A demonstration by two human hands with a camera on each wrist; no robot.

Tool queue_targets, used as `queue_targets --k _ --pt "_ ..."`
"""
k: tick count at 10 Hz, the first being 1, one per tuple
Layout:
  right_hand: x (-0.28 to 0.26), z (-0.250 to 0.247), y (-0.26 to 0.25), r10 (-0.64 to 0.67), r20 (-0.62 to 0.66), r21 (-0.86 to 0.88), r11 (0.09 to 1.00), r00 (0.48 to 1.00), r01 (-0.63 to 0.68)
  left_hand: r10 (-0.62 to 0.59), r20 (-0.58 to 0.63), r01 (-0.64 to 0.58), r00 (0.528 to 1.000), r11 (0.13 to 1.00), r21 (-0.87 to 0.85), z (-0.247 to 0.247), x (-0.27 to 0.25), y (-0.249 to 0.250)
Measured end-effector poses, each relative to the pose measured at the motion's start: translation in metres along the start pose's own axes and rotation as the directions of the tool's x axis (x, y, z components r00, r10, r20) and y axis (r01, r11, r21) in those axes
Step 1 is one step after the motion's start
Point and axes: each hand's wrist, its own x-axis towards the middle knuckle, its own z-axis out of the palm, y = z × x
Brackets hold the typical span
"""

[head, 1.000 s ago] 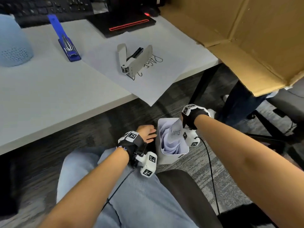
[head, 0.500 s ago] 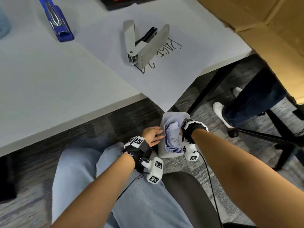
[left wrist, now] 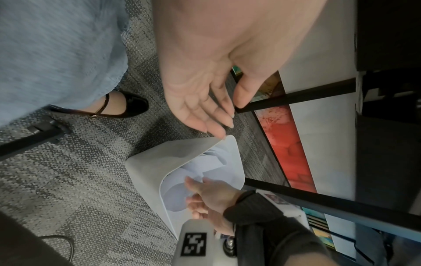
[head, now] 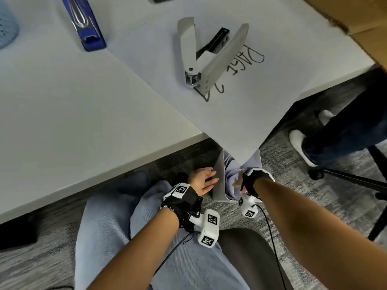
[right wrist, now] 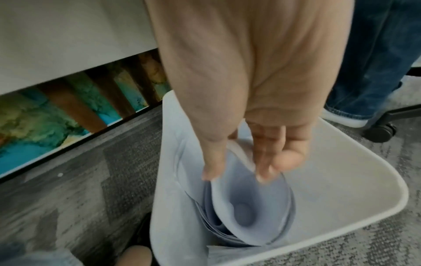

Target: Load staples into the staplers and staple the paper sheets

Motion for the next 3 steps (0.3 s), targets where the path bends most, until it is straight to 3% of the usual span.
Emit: queue_targets --k 1,2,3 --pt "0.015 0.008 0.012 0.028 -0.032 -0.006 1.000 0.999 -0.028 0.001 -0.013 -0.001 1.000 1.000 -0.020 -0.001 -0.003 0.002" --pt "0.018 0.010 0.022 0.128 -0.186 0.027 0.992 0.974 -0.125 -0.012 -0.010 0.012 1.000 1.000 -0.023 -0.003 -0.002 0.000" --pt "0.023 0.015 0.025 0.073 -0.104 0.057 0.996 0.992 -0.068 0.009 -0.021 -0.010 1.000 0.999 -0.039 -0.004 -0.001 0.001"
